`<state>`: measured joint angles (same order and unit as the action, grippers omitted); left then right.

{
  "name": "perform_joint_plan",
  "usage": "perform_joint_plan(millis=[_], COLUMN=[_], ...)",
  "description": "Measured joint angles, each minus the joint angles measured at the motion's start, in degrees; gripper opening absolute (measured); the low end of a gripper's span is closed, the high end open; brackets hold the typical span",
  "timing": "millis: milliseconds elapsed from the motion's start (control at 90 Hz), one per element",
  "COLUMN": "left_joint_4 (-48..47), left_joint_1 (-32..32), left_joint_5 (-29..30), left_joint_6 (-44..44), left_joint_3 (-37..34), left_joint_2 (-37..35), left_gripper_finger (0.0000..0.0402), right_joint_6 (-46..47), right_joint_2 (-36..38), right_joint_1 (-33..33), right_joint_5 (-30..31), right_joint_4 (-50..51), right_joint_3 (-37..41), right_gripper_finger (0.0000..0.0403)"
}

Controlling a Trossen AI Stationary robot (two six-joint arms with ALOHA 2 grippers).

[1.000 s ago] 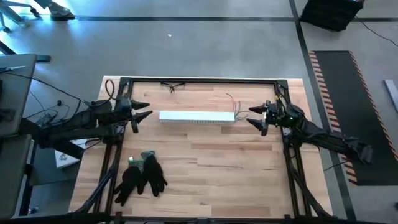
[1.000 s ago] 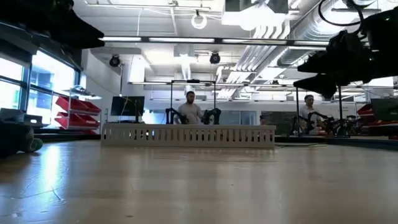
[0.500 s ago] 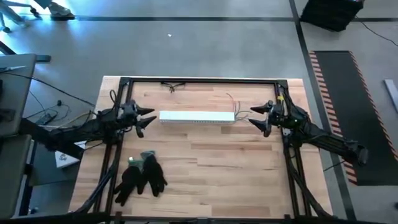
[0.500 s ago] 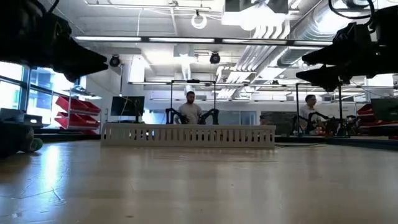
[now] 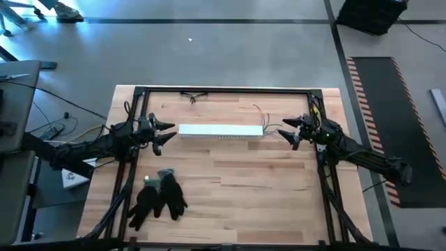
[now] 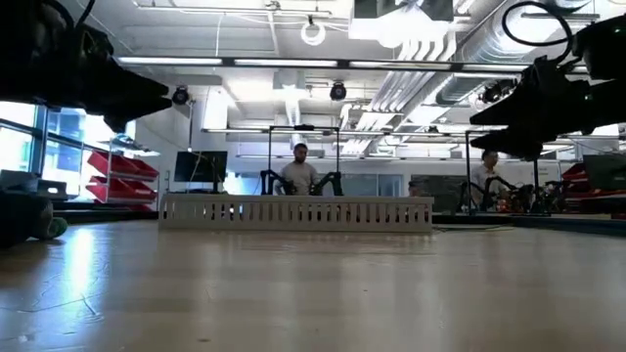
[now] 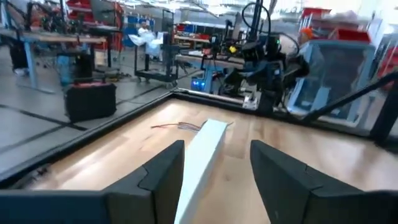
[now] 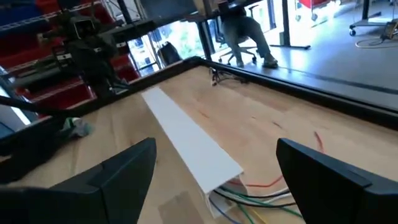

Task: Ziptie cables
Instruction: Return to Home Position

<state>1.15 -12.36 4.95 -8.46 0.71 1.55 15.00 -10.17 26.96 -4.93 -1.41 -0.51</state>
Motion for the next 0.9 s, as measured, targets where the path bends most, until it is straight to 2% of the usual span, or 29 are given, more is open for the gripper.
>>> perform_joint_plan(millis=[133,378,900], left_joint_4=[0.0,0.0,0.1], left_joint_1=[0.0,0.3,12.0], left_joint_5=[0.3,0.3,1.4], left_joint_6=[-1.5,-1.5,-1.4], left_joint_3=[0.0,0.0,0.0], left_joint_2=[0.0,0.0,-0.5], left_gripper_finger=[0.0167,0.0167,0.0167], right_joint_6=[0.0,0.0,0.0], right_joint_2=[0.2,1.0,1.2], right_joint_1=[-0.6,-6.0,-7.9], right_joint_5=[0.4,0.4,0.4], right_joint_4=[0.0,0.0,0.0], right_joint_3=[0.0,0.0,0.0], right_gripper_finger=[0.0319,0.0319,0.0319])
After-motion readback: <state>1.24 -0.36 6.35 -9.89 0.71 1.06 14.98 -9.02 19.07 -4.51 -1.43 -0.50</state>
